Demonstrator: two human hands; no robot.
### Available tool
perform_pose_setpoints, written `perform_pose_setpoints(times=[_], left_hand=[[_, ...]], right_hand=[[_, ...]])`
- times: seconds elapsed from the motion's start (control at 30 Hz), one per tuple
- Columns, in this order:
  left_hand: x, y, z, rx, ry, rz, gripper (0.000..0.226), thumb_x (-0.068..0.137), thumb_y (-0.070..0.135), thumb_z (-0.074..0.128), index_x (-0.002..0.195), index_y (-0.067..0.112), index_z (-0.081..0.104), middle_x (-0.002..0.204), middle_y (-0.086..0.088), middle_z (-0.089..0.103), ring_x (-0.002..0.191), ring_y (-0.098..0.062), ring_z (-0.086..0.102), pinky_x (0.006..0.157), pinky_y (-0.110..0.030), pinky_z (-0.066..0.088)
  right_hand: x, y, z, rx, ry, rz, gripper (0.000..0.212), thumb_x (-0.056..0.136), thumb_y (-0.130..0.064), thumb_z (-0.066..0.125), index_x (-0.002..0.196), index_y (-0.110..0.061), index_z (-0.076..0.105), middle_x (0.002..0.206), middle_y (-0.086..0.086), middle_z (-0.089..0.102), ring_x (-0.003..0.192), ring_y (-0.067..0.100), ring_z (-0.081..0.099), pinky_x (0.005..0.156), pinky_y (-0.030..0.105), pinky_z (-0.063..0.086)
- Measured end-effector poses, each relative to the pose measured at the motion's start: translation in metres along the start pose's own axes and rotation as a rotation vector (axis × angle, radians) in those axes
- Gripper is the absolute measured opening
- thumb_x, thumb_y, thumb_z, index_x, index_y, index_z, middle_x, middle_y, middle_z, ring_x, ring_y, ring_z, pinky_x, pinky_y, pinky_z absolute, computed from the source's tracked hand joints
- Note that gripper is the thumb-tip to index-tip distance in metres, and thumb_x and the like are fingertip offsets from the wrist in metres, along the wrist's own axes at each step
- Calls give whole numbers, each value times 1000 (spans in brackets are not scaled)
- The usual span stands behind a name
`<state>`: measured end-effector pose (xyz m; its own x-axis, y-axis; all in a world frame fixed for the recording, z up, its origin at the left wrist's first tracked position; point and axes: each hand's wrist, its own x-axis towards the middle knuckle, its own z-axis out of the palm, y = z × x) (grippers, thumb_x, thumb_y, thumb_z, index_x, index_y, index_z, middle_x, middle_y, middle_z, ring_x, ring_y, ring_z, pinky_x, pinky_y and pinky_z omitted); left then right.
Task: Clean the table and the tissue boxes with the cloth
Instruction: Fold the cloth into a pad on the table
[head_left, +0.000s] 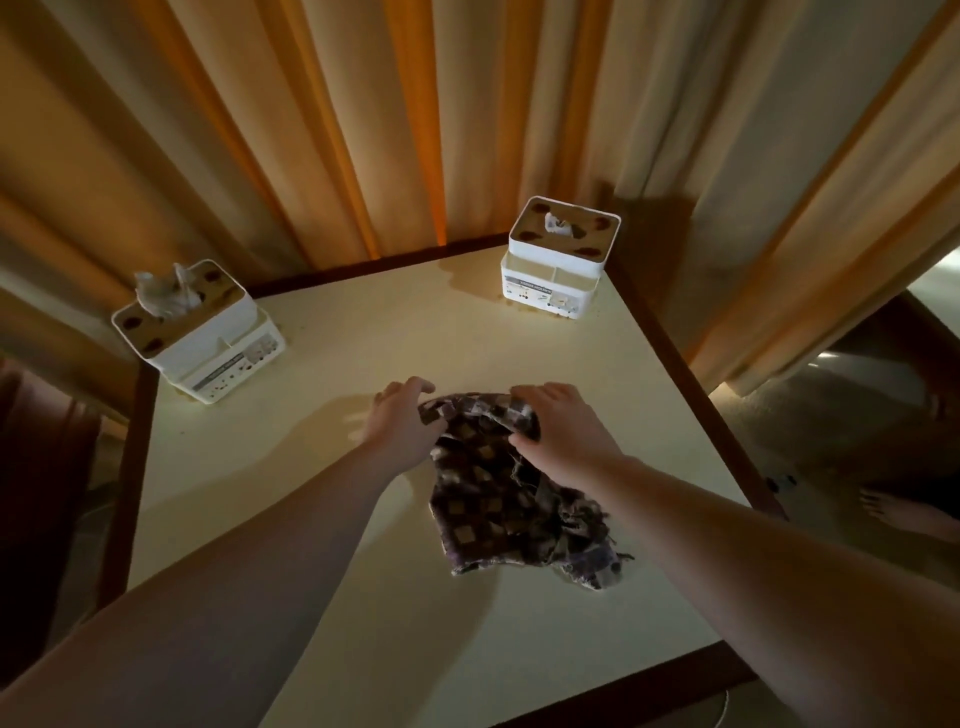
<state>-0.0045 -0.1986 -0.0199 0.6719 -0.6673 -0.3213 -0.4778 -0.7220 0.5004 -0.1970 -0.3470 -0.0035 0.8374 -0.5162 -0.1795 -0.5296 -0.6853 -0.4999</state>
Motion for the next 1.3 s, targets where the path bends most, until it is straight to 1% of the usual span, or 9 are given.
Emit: perform_pose_setpoints(times=[0.13, 0.37, 0.5, 0.7, 0.83, 0.9, 1.0, 1.17, 1.3], left_hand=[[11, -12, 11, -55, -37, -25, 53, 94, 36, 72, 140, 33, 47, 136, -2, 53, 119, -26, 54, 93, -44, 54], [9, -1, 13, -165, 24, -82, 40, 94, 10, 66, 121, 31, 46, 99, 3, 62, 77, -19, 64, 54, -35, 51], [-9, 10, -2, -253, 92, 57, 42, 88, 9, 74, 117, 31, 53, 94, 8, 64, 81, -14, 64, 62, -37, 54], [-68, 6, -4, -233, -54, 208, 53, 76, 17, 90, 112, 39, 58, 88, 18, 69, 84, -2, 66, 75, -33, 56], [-106, -9, 17, -166, -235, 221, 55, 75, 20, 90, 114, 39, 57, 90, 23, 73, 82, 6, 61, 66, -23, 45], [-118, -16, 27, -88, -318, 254, 53, 79, 26, 88, 121, 36, 57, 101, 20, 74, 76, 15, 56, 60, -12, 36], [-127, -21, 32, -28, -406, 315, 46, 84, 41, 83, 121, 38, 55, 108, 20, 73, 72, 18, 54, 65, -21, 38], [-105, -25, 32, -205, -96, 184, 15, 93, 33, 70, 95, 43, 59, 80, 18, 72, 77, -8, 67, 74, -40, 58], [-90, -24, 30, -171, -88, 168, 19, 94, 31, 73, 108, 32, 60, 108, 11, 65, 100, -13, 62, 87, -37, 54]], right_hand=[[54, -10, 14, -86, -142, -23, 63, 103, -21, 56, 160, -32, 32, 160, 1, 44, 145, 29, 37, 111, 46, 42], [77, 0, 19, -29, -196, -54, 53, 94, -2, 52, 139, -30, 55, 123, 4, 65, 96, 21, 62, 73, 31, 50], [54, 1, -3, 101, -92, -94, 43, 97, -6, 57, 135, -26, 59, 102, -7, 67, 84, 8, 64, 73, 28, 56], [-23, 12, -12, 18, -41, -202, 41, 96, -12, 62, 134, -27, 60, 117, -8, 68, 106, 12, 59, 90, 32, 52], [-80, 23, 2, -64, -74, -242, 44, 99, -17, 59, 141, -29, 56, 129, -6, 64, 119, 16, 57, 98, 34, 52], [-100, 24, 9, -141, -135, -237, 46, 102, -28, 60, 148, -27, 51, 140, -4, 60, 127, 15, 54, 106, 32, 48], [-114, 25, 15, -188, -235, -170, 60, 100, -51, 61, 155, -30, 44, 146, -4, 55, 131, 17, 52, 109, 32, 44], [-105, 17, 20, 14, -38, -10, 32, 105, -44, 52, 134, -31, 59, 105, -14, 60, 99, 5, 57, 80, 25, 47], [-99, 7, 24, -4, 183, 14, 34, 103, -31, 59, 136, -23, 61, 120, -10, 66, 123, 14, 48, 98, 32, 46]])
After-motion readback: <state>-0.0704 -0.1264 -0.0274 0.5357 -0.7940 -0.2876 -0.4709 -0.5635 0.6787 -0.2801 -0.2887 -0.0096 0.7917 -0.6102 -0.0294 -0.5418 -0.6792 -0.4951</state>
